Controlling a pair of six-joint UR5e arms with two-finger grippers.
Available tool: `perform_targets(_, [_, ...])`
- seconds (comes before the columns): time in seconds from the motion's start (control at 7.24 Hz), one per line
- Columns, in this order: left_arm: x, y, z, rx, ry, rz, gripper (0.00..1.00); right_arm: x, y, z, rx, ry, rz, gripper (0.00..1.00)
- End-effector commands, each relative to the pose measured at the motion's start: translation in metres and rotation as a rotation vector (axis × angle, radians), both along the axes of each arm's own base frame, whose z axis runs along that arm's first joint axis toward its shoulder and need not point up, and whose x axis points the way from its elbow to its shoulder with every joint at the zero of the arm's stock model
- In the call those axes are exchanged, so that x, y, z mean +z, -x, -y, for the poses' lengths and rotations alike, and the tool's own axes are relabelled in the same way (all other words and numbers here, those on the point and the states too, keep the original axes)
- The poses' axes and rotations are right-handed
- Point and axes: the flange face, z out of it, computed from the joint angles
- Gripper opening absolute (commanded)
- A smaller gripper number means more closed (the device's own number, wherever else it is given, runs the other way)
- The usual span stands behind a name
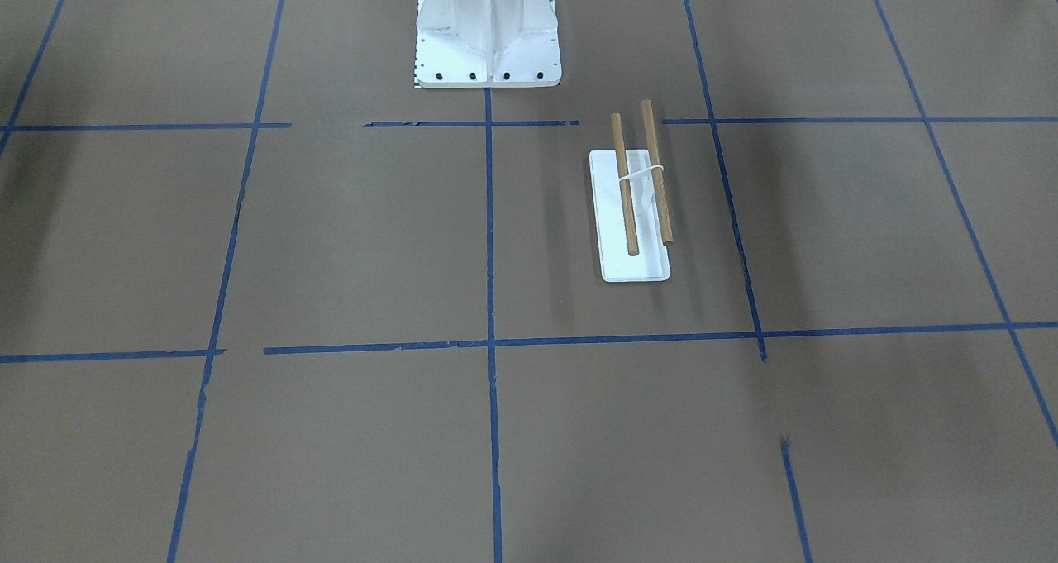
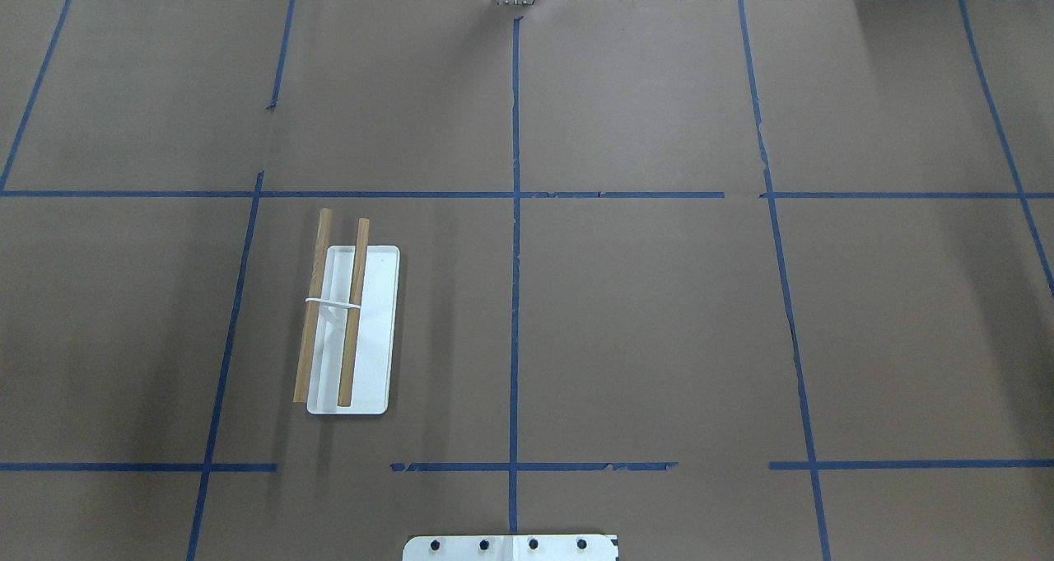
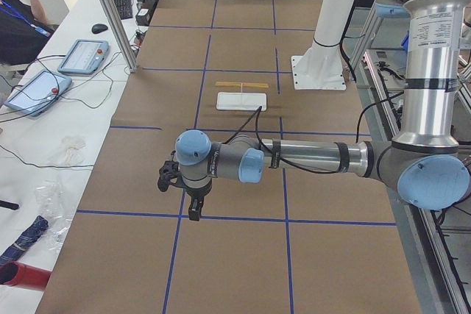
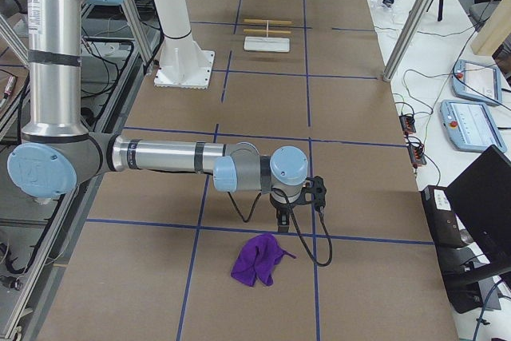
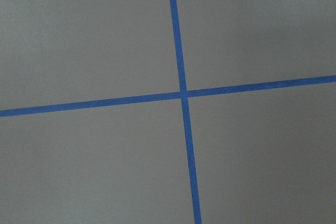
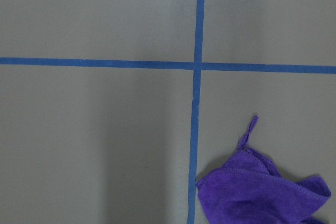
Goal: Hang towel on rack
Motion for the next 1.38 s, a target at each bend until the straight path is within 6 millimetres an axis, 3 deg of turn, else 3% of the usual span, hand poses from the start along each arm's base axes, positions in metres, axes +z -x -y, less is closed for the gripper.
perform_targets(0.0, [-0.003, 0.001, -0.001, -0.004, -0.004, 0.000, 1.00, -0.001, 0.000, 0.002, -0.001, -0.008, 0.000, 1.00])
perform_targets(0.28, [-0.011, 0.001, -0.001, -0.005, -0.018, -0.001, 1.00, -0.009, 0.001, 0.010, 0.000, -0.021, 0.005, 1.00])
perform_targets(0.41, [-0.019, 0.002, -0.001, -0.007, -0.037, 0.003, 1.00, -0.009, 0.013, 0.012, -0.028, -0.025, -0.004, 1.00])
perform_targets(0.55, [-0.022, 0.002, 0.000, -0.007, -0.045, 0.003, 1.00, 0.026, 0.016, 0.009, -0.046, 0.029, -0.009, 1.00])
perform_targets(0.83, [-0.026, 0.002, 0.000, -0.008, -0.051, 0.001, 1.00, 0.098, 0.013, -0.001, -0.141, -0.146, -0.080, 1.00])
perform_targets(0.97, [-0.027, 0.002, 0.000, -0.008, -0.053, -0.001, 1.00, 0.116, 0.015, -0.006, -0.142, -0.196, -0.082, 1.00])
perform_targets(1.24, [-0.032, 0.002, 0.000, -0.007, -0.060, -0.004, 1.00, 0.137, 0.048, -0.039, -0.223, -0.231, -0.077, 1.00])
